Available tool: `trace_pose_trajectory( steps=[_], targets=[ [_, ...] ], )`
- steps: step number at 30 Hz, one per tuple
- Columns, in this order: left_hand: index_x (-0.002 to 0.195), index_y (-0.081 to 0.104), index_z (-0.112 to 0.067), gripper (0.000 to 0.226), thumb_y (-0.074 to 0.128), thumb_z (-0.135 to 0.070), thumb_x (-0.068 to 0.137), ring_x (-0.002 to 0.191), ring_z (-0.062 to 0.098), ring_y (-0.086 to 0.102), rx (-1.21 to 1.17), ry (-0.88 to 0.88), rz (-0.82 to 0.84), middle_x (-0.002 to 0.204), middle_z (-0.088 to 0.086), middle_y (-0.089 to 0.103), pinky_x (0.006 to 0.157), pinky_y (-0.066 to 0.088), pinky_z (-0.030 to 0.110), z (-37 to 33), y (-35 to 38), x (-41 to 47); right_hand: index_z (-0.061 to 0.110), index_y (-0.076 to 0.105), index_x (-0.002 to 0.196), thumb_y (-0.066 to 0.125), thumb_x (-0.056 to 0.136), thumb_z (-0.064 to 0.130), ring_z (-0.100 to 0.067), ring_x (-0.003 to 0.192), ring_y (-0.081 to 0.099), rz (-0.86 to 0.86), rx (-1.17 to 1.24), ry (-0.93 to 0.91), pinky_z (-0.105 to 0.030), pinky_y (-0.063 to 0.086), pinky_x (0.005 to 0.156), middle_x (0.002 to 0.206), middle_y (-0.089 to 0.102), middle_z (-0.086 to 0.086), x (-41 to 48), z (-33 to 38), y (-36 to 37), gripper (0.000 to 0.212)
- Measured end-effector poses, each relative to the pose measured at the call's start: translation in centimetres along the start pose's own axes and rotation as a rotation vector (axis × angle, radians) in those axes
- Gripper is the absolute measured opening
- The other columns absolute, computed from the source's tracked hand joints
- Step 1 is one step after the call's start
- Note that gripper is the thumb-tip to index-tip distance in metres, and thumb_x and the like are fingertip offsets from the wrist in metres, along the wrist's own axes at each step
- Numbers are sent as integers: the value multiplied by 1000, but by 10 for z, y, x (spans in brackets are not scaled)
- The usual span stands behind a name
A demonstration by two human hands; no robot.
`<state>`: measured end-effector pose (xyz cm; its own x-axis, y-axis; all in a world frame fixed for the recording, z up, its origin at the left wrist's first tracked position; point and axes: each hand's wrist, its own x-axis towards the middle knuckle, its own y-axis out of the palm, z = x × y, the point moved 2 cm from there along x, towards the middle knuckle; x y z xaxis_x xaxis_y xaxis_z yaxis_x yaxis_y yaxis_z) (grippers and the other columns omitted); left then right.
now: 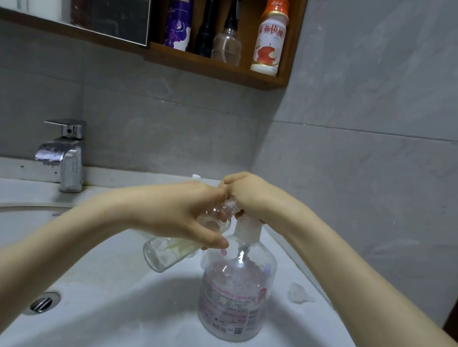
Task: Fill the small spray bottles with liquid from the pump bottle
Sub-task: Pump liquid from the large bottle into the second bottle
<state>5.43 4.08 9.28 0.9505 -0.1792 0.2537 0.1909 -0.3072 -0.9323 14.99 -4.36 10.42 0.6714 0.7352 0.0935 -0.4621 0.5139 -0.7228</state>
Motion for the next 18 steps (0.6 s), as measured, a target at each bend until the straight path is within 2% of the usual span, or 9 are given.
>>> trace_pose_trajectory(
  steps=[3, 6, 7, 9, 13, 18],
  targets=[
    [106, 55, -8, 69, 57, -63, 63, 84, 20, 59, -10, -18, 0, 88, 2, 65, 79, 46, 46, -1, -2, 1, 14, 47, 70, 41, 96, 3, -11, 57, 45, -1, -33, -12, -18, 39, 50, 70, 48, -4, -5, 5, -5, 29],
    [110, 56, -5, 57, 69, -48, 74, 81, 12, 64, -80, -51, -6, 85, -2, 69, 78, 49, 39, 0, -4, 2, 4, 55, 88, 50, 92, 1, -25, 67, 47, 42, -198, -13, -25, 34, 49, 84, 53, -16, -11, 14, -9, 7],
    [110, 56, -5, 53, 72, -43, 76, 79, 10, 63, -90, -54, -4, 84, -2, 69, 77, 49, 37, -1, -5, 2, 4, 57, 93, 52, 91, 2, -26, 73, 47, 53, -215, 1, -26, 33, 51, 88, 54, -17, -12, 15, -10, 6],
    [109, 56, -6, 58, 70, -48, 72, 79, 12, 62, -81, -48, -12, 83, -3, 68, 77, 49, 38, -4, -6, 2, 2, 61, 101, 53, 90, 5, -27, 78, 47, 71, -221, 39, -26, 33, 53, 90, 55, -17, -11, 17, -12, 14],
    [108, 56, -7, 76, 58, -65, 59, 84, 20, 63, -69, -36, -16, 85, 1, 68, 80, 49, 48, -3, -9, 1, 7, 62, 97, 54, 88, 6, -26, 78, 47, 68, -206, 74, -25, 34, 51, 89, 55, -14, -8, 17, -12, 12],
    [106, 57, -8, 75, 55, -66, 58, 84, 15, 64, -73, -31, -14, 84, -2, 69, 80, 49, 47, -1, -9, -1, 8, 62, 93, 52, 89, 7, -25, 77, 48, 56, -167, 58, -25, 36, 54, 87, 58, -11, -10, 15, -11, 12]
  ],
)
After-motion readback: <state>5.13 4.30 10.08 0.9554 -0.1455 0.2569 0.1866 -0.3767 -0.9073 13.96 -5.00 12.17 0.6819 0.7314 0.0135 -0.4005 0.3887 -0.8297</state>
